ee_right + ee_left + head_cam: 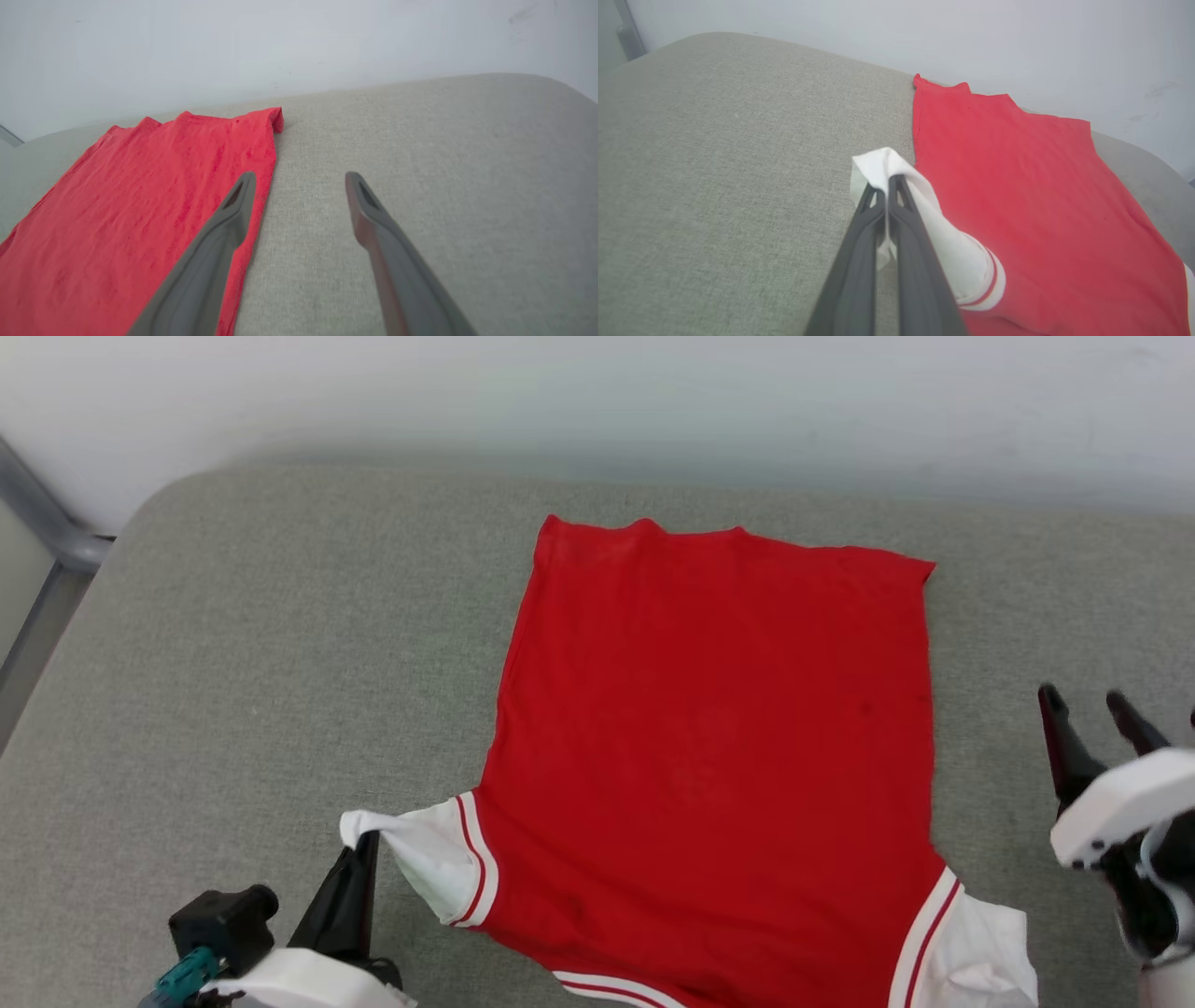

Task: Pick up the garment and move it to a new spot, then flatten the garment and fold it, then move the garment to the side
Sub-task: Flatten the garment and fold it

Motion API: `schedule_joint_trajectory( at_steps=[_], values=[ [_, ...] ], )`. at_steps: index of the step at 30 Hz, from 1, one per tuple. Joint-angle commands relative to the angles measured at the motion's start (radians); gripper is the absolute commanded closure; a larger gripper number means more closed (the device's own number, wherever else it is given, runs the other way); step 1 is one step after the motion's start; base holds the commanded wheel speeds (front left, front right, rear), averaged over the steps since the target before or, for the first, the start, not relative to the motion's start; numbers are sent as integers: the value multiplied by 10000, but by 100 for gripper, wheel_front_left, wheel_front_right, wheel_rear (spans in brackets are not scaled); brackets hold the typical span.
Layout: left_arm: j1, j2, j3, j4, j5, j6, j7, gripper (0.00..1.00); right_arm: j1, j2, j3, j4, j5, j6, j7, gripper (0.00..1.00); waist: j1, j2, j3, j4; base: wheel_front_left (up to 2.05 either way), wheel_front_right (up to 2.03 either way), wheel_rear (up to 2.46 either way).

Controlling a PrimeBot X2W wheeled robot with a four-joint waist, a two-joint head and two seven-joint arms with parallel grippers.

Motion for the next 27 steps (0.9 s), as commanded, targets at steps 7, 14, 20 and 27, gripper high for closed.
schedule_joint_trajectory(
  at_steps=[7,14,20,27],
  values=[
    [-1383,-497,-452,-16,387,-497,-236,100,-3906,-1184,395,3140,-371,-3,1395,0,-1,0,1504,1079,0,0,0],
    [-2024,-872,-531,-111,622,-780,-470,100,-6926,-1731,766,5609,-763,-3,3048,0,-1,0,2525,1627,0,0,0],
    [-2446,-1219,-657,-50,768,-1063,-572,100,-8504,-1991,740,7015,-1282,-3,3781,0,-1,0,3218,1984,0,0,0],
    [-2630,-1483,-588,189,885,-1309,-610,100,-8548,-1844,919,8833,-1494,-3,5190,0,-1,0,3554,2127,0,0,0]
  ],
)
